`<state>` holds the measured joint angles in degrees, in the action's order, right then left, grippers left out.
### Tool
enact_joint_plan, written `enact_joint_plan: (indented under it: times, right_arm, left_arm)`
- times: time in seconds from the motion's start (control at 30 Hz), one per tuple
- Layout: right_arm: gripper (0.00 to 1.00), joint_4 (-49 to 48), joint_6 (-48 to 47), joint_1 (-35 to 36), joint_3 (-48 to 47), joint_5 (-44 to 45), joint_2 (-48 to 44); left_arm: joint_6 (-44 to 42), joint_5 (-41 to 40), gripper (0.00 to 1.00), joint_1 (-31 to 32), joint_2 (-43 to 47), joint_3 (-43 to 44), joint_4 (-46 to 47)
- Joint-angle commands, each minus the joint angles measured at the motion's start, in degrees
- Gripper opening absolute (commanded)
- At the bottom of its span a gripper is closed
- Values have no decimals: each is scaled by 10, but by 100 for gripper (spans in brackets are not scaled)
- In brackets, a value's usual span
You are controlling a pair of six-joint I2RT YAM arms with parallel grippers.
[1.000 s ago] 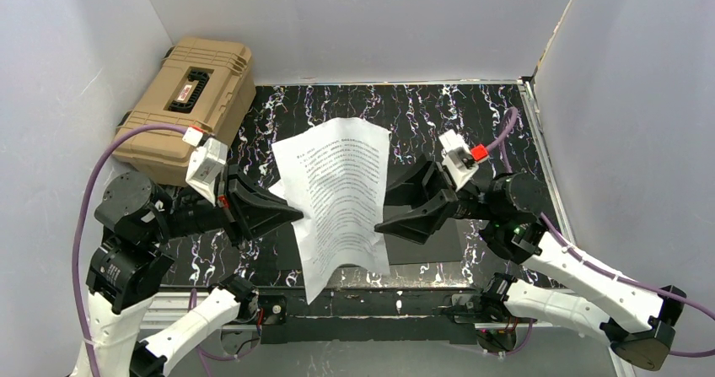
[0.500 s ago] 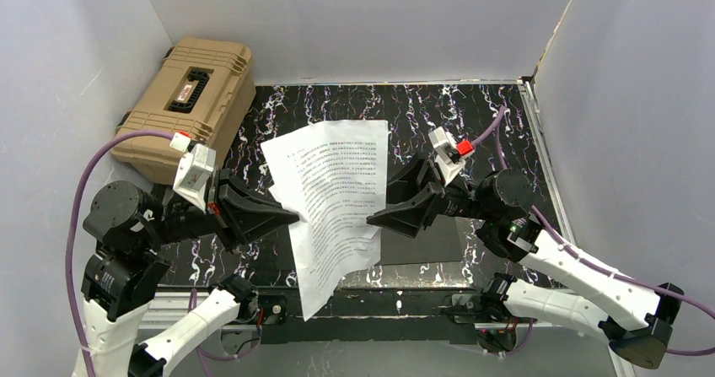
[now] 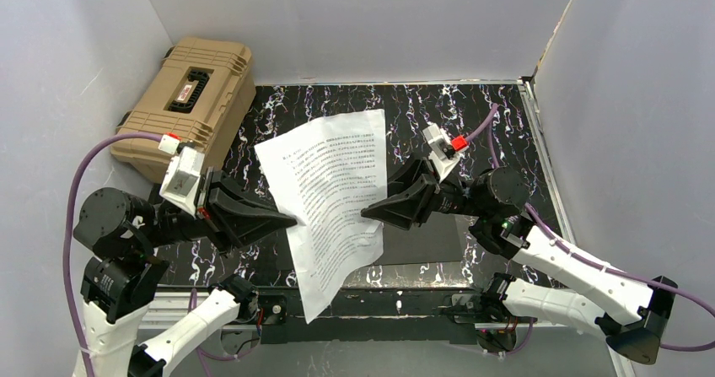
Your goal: Put the files into the folder
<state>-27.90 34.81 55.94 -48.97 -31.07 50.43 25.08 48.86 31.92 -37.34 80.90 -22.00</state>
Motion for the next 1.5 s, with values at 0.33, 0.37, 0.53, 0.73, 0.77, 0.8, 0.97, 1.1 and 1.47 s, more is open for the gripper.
enact_joint_plan:
  times: [0.33,0.37,0.53,0.73,0.77,0.8,0.97,1.1,1.47]
  right_arm:
    - [12,-69,18,-1,-6,-20,-7]
    - [4,-57,12,-1,-6,-15,-11]
    - [1,45,-41,-1,-17,41,-38]
    - [1,199,-101,-1,-45,151,-69]
    - [1,219,-106,-1,-49,169,-72]
    - [1,242,-110,-1,-54,185,-74]
    - [1,369,-127,-1,-83,279,-79]
    - [1,473,-136,-1,-113,394,-81]
    - [1,673,-94,-1,-179,555,-32]
  left_arm:
    - [-21,-46,0,-4,7,-37,-13]
    - [-24,-54,0,-4,9,-43,-20]
    - [-40,-127,0,-4,25,-67,-54]
    - [-41,-287,34,-4,52,-107,-89]
    - [-40,-309,42,-3,53,-114,-95]
    - [-39,-332,48,-4,53,-119,-103]
    - [-29,-386,63,-4,29,-142,-132]
    - [-5,-390,69,-4,-3,-166,-133]
    - [56,-372,85,-4,-150,-227,-97]
